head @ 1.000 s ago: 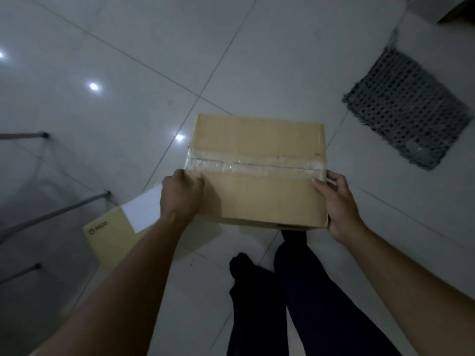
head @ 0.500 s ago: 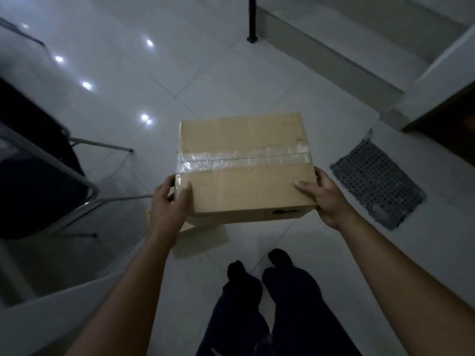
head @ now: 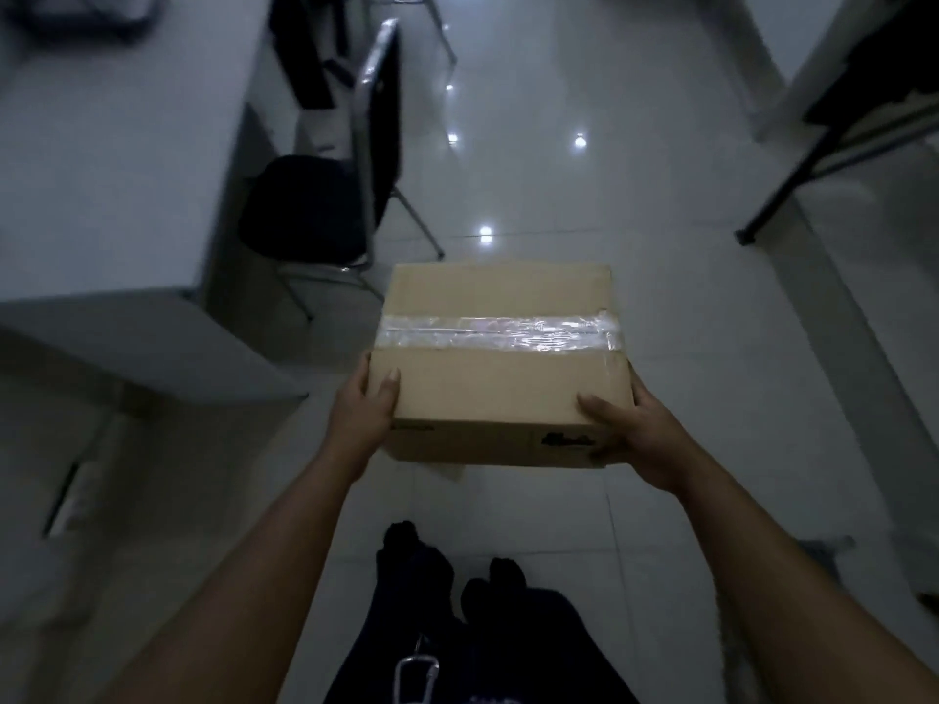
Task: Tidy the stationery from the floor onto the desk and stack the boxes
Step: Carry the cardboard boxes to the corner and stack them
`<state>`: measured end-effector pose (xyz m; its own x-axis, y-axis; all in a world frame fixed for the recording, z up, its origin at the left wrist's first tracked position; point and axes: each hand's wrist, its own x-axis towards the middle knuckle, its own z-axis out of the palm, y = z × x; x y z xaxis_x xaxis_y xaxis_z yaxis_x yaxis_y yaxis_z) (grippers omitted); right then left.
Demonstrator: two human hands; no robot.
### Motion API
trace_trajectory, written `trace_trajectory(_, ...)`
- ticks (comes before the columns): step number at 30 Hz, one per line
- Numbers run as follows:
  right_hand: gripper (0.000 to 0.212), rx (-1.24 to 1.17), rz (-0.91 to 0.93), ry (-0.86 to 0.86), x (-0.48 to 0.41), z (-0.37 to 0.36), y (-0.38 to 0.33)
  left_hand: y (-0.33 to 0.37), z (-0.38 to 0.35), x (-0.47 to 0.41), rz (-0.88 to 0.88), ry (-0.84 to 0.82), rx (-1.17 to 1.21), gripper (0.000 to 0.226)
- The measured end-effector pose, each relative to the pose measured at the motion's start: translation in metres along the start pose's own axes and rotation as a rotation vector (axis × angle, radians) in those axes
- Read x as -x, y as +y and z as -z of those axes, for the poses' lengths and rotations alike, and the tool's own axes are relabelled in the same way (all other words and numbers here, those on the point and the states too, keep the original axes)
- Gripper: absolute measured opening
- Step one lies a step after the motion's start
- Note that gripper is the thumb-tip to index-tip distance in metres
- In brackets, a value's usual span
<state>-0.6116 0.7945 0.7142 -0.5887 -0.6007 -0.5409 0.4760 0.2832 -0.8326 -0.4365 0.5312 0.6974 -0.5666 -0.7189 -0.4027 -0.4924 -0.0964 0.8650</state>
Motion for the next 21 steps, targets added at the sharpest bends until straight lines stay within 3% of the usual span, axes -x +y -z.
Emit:
trace_trajectory(8, 0.074, 0.282, -0.021, -0.362, -0.010, -0.112, 0.002, -0.076, 0.109, 0.104, 0.113, 0.447, 0.119, 0.066)
trace_trajectory(14, 0.060, 0.454, -0.037, -0.685, 0.037, -0.248, 0.038, -0.150, 0.198, 0.249, 0.218, 0.775, 0.262, 0.074)
trace_trajectory(18, 0.059, 0.530, -0.052, -0.864, 0.093, -0.329, 0.085, -0.199, 0.234, 0.352, 0.260, 1.020, 0.303, 0.053)
trace_trajectory(21, 0.060, 0.534, -0.103, -0.956, 0.149, -0.390, 0.132, -0.230, 0.253, 0.441, 0.356, 1.249, 0.350, 0.050)
